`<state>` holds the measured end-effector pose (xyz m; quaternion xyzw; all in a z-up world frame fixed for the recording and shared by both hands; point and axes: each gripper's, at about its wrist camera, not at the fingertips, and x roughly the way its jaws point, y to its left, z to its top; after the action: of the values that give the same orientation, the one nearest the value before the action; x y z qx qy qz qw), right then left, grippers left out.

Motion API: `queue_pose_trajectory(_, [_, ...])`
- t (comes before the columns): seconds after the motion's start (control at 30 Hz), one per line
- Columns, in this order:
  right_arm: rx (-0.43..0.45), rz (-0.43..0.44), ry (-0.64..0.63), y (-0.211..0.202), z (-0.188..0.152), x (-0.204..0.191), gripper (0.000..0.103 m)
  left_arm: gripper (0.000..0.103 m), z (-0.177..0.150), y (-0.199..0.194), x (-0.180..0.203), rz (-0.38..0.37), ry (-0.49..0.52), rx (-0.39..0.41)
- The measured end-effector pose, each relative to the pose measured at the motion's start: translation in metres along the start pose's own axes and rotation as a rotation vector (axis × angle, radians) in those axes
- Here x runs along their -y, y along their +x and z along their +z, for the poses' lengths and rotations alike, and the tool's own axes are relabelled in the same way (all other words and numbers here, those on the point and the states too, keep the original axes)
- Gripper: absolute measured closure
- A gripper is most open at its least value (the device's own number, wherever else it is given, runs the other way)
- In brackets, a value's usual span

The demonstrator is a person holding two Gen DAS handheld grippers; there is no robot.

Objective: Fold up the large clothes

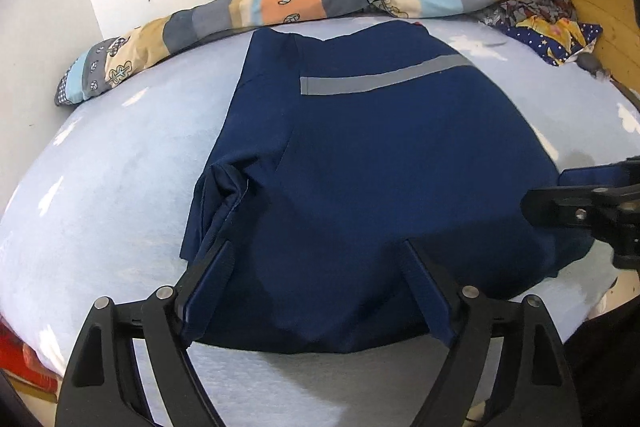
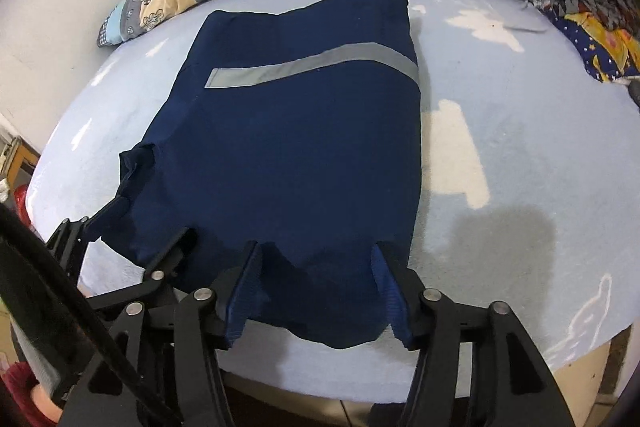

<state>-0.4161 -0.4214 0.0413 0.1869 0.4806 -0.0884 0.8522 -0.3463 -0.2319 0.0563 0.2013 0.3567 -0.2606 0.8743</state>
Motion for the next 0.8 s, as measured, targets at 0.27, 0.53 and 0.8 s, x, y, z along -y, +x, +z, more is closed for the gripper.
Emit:
queue_pose_trajectory(0.27, [0.084,0.004,0.007,-0.02,0.002,-0.003,0.037,0.019,0.003,-0.005,-0.003,-0.006,-0.017,0.017])
queue_pose_trajectory(0.53, [0.105,0.005,0.024,-0.026,0.007,0.002,0.032,0.019,0.005,-0.01,0.0,0.0,-0.001,0.046])
queue_pose_trajectory(0.8, [0.141,-0.02,0.008,-0.034,0.006,0.001,0.03,0.019,0.008,-0.018,-0.004,0.009,-0.007,0.081])
